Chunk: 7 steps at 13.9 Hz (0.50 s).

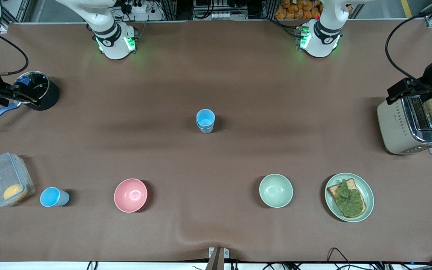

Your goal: Stack blue cups with both arms

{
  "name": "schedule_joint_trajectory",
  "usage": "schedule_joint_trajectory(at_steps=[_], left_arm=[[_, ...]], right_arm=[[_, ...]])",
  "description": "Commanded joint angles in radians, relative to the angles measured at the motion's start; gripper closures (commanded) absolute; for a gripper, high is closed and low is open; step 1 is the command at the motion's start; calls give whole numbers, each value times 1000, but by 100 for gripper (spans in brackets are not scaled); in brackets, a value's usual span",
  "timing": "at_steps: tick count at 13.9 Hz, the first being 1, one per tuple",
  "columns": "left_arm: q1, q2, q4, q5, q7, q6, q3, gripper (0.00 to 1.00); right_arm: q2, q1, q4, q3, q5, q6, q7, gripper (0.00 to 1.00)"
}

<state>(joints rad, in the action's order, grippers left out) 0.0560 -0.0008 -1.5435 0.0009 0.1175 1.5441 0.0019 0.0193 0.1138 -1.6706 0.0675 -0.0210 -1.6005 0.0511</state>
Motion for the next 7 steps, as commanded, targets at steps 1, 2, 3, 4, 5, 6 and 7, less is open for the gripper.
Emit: schedule_joint_trajectory(at_steps=[1, 2, 3, 4, 5, 6, 7], left_arm=[[-4, 15, 89, -30, -7, -58, -8, 0], [-4, 15, 97, -30, -7, -59, -8, 0], [-4, 18, 95, -30, -7, -59, -5, 0], [-2, 25, 86, -33, -10, -59, -5, 0], [-4, 45, 85, -33, -9, -61, -11, 0], [-4, 51, 85, -30, -7, -67, -16, 0], [-10, 51, 85, -30, -9, -68, -17, 0]], right_arm=[[-4, 9, 17, 9, -2, 19, -7, 0], [-4, 7, 17, 9, -2, 19, -7, 0], [-4, 4, 17, 9, -2, 17, -7, 0], [-4, 4, 17, 9, -2, 17, -8, 0], [-4, 6, 17, 9, -2, 19, -7, 0], [-4, 6, 17, 9, -2, 19, -8, 0], [-4, 4, 17, 9, -2, 17, -8, 0]])
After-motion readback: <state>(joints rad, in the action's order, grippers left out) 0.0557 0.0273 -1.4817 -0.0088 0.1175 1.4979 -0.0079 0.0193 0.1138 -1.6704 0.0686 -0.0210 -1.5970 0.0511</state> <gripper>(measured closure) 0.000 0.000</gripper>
